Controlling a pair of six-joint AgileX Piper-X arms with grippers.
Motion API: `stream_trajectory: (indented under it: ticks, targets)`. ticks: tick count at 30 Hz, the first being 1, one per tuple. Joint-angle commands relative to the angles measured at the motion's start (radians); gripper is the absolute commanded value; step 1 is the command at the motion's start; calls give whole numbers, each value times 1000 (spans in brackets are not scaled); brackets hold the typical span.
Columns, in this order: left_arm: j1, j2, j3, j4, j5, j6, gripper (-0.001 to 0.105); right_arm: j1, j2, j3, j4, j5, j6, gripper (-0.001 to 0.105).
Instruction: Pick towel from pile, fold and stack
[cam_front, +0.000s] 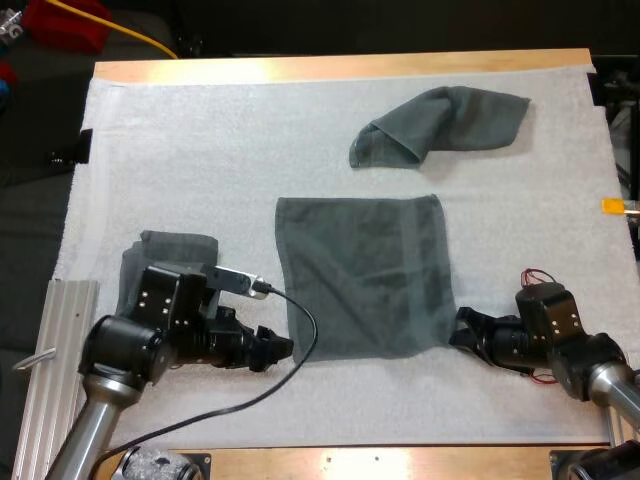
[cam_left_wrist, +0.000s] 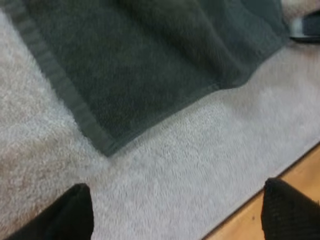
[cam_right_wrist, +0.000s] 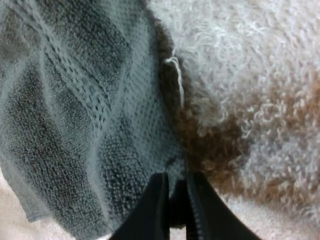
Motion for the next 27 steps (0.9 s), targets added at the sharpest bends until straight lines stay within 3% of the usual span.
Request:
stream_trajectory:
  ticks: [1,8,10,14,27]
  targets:
    - [-4,-5,13,-44,1,-55,68,0,5,6,2,2,-11,1]
    - [-4,-5,104,-182,-2,-184,68,0,5,6,2,2,-36,1]
    - [-4,-5,231,-311,22,-311,68,0,5,6,2,2,-36,1]
    - [-4,39,300,-427,44,-386,68,0,5,6,2,0,-36,1]
    - [-4,337,300,-593,177,-386,68,0,5,6,2,-15,-36,1]
